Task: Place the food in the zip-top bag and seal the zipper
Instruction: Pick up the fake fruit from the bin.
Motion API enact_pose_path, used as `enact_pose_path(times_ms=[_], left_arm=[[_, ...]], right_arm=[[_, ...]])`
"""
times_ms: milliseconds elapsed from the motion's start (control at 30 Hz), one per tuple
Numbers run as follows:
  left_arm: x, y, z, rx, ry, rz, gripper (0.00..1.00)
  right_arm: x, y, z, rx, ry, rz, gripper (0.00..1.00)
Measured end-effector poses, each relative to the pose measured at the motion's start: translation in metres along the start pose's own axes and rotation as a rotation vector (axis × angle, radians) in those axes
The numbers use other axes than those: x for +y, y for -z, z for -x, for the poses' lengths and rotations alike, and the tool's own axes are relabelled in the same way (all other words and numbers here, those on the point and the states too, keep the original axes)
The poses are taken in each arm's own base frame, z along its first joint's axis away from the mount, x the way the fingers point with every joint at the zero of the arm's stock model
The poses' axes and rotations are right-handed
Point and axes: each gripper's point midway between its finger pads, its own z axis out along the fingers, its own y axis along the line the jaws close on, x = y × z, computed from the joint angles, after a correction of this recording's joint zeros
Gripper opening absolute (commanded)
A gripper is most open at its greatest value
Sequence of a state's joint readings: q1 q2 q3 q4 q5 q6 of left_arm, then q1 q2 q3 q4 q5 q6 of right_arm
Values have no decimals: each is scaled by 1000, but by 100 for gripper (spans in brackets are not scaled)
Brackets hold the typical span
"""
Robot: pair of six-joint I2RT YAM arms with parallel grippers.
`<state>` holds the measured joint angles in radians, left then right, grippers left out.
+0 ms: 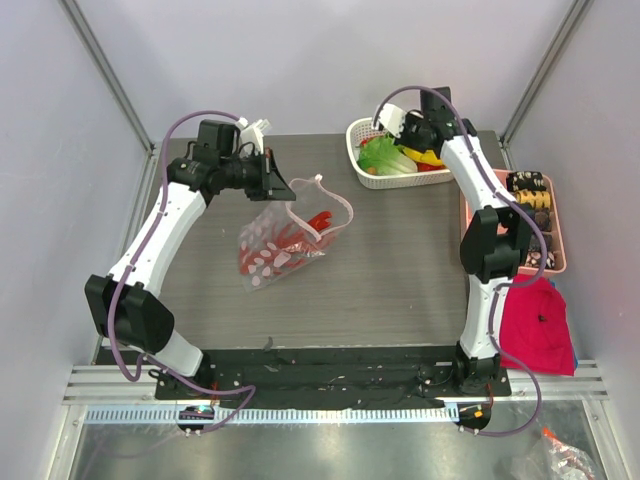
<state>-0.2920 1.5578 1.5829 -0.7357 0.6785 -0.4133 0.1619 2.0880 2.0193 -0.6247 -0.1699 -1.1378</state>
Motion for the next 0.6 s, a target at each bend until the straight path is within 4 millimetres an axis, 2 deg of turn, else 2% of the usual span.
enact_pose_path(times_ms=[300, 600], left_arm=[[0, 0, 0, 1, 1, -3, 0], [2, 3, 3, -6, 20, -9, 0]], right_arm=[[-12, 17, 4, -11, -8, -33, 1], [-27, 46, 20, -59, -52, -82, 1]])
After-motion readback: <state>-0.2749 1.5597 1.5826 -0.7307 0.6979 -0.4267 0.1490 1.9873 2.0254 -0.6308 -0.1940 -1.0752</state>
